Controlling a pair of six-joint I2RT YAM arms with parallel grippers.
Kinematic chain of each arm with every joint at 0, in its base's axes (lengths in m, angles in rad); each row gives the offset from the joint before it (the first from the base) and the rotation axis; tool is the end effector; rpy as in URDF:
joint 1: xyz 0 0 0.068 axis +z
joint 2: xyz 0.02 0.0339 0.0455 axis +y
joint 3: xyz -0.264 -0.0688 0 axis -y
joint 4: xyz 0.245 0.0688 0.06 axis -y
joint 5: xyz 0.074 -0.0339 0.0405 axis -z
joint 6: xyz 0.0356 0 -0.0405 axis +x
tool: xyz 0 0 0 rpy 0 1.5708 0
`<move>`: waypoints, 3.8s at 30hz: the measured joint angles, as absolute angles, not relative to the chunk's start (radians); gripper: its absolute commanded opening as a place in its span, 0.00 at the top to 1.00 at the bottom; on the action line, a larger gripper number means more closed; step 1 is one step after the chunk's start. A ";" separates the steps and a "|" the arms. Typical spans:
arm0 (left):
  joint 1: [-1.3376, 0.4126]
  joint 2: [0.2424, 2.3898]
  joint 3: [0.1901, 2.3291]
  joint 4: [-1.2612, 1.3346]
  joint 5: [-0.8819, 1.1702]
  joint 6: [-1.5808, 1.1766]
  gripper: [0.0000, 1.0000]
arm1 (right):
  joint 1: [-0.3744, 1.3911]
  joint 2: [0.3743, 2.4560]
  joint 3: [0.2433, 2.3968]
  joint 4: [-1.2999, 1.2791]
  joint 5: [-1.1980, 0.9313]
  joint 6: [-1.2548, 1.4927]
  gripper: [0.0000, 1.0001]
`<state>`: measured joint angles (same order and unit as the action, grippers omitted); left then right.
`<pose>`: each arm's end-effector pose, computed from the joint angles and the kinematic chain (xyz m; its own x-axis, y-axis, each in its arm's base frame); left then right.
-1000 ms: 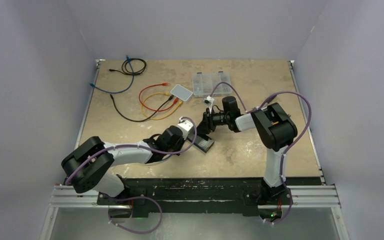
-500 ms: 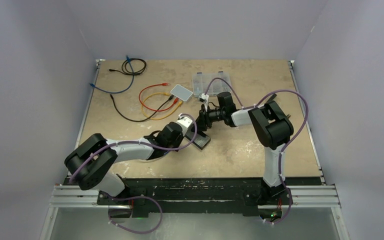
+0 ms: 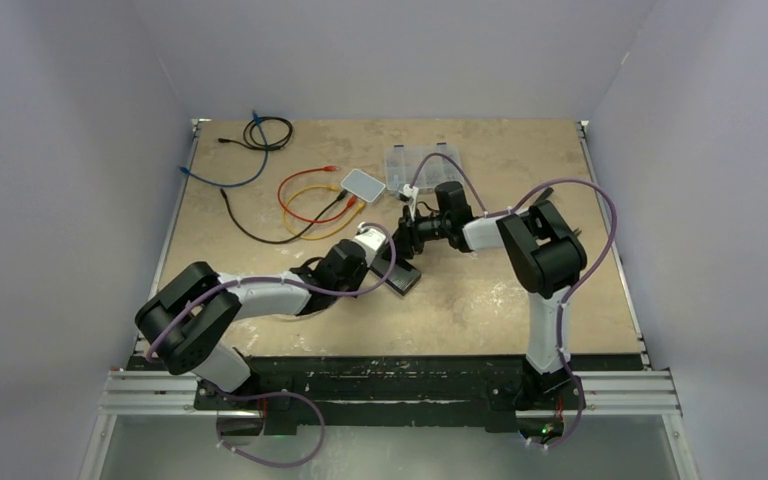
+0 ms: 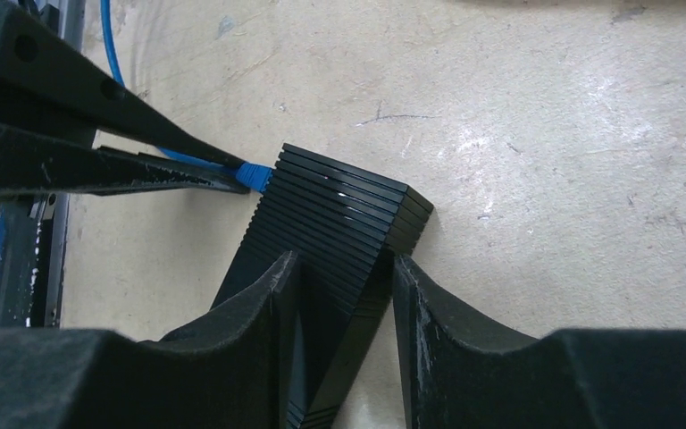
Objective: Insert the plug into the switch port
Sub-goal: Insert the connector into the switch port, then pick up the connector from the center of the board.
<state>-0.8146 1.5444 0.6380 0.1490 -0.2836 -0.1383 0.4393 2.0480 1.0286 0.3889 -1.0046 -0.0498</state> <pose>0.2062 -0.2041 0.1472 -0.5440 0.3838 -0.7462 0.4886 0.8679 0.0902 0.3455 0.1956 0.1159 -0.4908 -0.2602 -0.8315 -0.8706 0.1828 0.4567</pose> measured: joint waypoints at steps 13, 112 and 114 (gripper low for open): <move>-0.770 1.528 0.596 0.251 -0.141 -0.112 1.00 | 0.411 1.974 0.872 0.538 -0.944 0.095 0.35; 0.147 2.387 1.679 0.240 -0.384 -0.766 0.51 | 0.301 0.758 0.410 0.269 -0.218 0.287 0.01; 0.149 2.424 1.723 0.264 -0.353 -0.801 0.52 | 0.301 0.767 0.409 0.269 -0.218 0.287 0.01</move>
